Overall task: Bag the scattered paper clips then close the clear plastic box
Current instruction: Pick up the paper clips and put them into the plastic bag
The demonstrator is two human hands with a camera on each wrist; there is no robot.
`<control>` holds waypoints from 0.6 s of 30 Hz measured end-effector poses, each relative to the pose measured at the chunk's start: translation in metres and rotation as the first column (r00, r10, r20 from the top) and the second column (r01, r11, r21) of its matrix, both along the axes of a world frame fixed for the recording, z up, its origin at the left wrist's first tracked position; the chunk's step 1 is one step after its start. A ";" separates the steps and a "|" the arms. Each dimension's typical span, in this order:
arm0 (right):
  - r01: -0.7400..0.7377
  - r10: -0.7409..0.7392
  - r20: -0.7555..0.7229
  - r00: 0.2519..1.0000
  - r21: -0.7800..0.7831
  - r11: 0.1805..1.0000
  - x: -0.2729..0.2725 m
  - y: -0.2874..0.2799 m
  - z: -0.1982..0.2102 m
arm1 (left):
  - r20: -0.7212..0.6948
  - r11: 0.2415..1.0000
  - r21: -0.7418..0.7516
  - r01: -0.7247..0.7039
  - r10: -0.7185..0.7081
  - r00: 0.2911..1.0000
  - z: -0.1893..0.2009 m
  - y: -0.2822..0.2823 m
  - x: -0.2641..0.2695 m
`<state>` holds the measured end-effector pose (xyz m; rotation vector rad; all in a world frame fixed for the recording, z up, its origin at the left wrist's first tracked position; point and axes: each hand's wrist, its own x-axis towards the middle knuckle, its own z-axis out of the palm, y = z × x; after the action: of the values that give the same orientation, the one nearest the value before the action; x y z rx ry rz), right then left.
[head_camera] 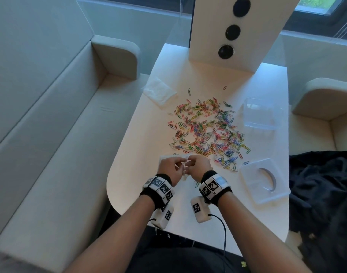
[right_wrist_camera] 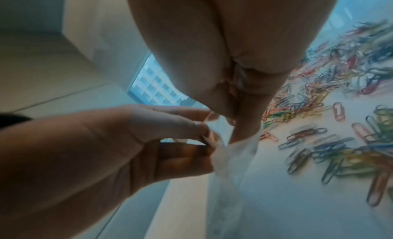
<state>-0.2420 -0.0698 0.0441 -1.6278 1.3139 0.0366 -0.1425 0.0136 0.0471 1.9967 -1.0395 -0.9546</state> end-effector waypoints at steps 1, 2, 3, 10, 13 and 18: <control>0.041 -0.041 0.047 0.998 -0.014 0.999 -0.002 0.000 0.001 | -0.009 1.000 0.003 0.000 0.000 1.000 0.000 0.000 0.000; 0.085 -0.081 0.101 0.992 -0.038 0.996 -0.004 0.001 0.003 | -0.016 1.000 0.006 -0.001 0.001 1.000 0.000 0.000 0.001; 0.133 -0.122 0.157 0.980 -0.061 0.989 -0.008 0.001 0.004 | -0.016 1.000 0.007 -0.008 0.008 1.000 0.000 0.000 0.002; -0.050 -0.010 -0.355 0.935 -0.157 0.986 -0.072 -0.023 -0.022 | -0.049 0.989 0.033 -0.146 0.148 0.988 -0.012 0.007 0.028; -0.106 0.046 -0.507 0.861 -0.090 0.990 -0.090 -0.013 -0.044 | -0.063 0.986 0.039 -0.161 0.164 0.985 -0.012 0.009 0.036; -0.221 0.075 -0.462 0.884 -0.271 0.937 -0.075 0.002 -0.058 | -0.065 0.989 0.077 -0.126 0.131 0.989 -0.013 0.014 0.033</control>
<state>-0.3174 -0.0674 -0.0143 -2.0812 1.5961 0.3275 -0.1095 0.0276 0.0337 2.0471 -0.8375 -0.9977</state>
